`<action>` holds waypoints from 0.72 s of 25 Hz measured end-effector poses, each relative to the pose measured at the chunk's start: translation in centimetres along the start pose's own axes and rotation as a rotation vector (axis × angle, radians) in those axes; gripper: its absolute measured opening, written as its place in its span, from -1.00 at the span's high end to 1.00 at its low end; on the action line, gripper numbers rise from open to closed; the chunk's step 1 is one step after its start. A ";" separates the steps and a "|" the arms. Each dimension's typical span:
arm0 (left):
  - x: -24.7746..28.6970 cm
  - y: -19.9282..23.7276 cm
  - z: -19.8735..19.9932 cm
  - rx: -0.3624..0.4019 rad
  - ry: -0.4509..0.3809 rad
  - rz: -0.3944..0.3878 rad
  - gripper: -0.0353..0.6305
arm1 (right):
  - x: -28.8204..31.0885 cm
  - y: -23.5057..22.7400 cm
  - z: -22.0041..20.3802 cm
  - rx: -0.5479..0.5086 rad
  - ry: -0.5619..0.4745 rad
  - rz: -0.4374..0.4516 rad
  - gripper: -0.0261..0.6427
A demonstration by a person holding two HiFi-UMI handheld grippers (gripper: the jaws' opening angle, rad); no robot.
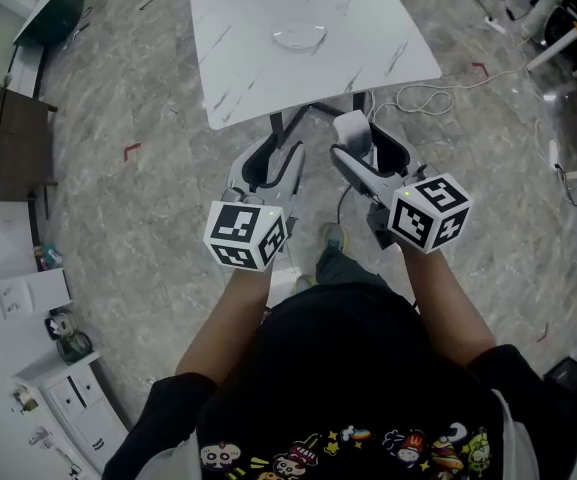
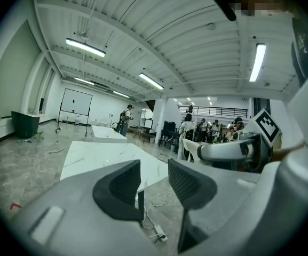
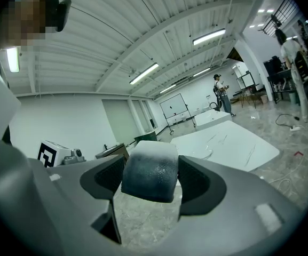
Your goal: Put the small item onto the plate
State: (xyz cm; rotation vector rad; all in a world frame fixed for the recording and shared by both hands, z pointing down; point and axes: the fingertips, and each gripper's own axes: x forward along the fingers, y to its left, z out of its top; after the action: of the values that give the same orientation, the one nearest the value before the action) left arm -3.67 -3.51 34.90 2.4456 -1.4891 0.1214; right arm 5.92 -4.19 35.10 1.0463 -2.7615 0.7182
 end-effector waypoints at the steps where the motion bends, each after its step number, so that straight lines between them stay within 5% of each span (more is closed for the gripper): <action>1: 0.9 0.1 0.2 0.000 0.001 0.003 0.12 | 0.3 -0.7 0.5 -0.001 0.001 0.005 -0.10; 18: 8.7 0.9 1.6 -0.006 0.011 0.057 0.12 | 4.2 -7.1 4.0 -0.022 0.036 0.084 -0.10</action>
State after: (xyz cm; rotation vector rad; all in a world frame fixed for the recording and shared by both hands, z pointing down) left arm -0.54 -11.80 35.41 2.3951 -1.5530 0.1412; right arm 7.60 -13.22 35.48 0.9091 -2.7899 0.7080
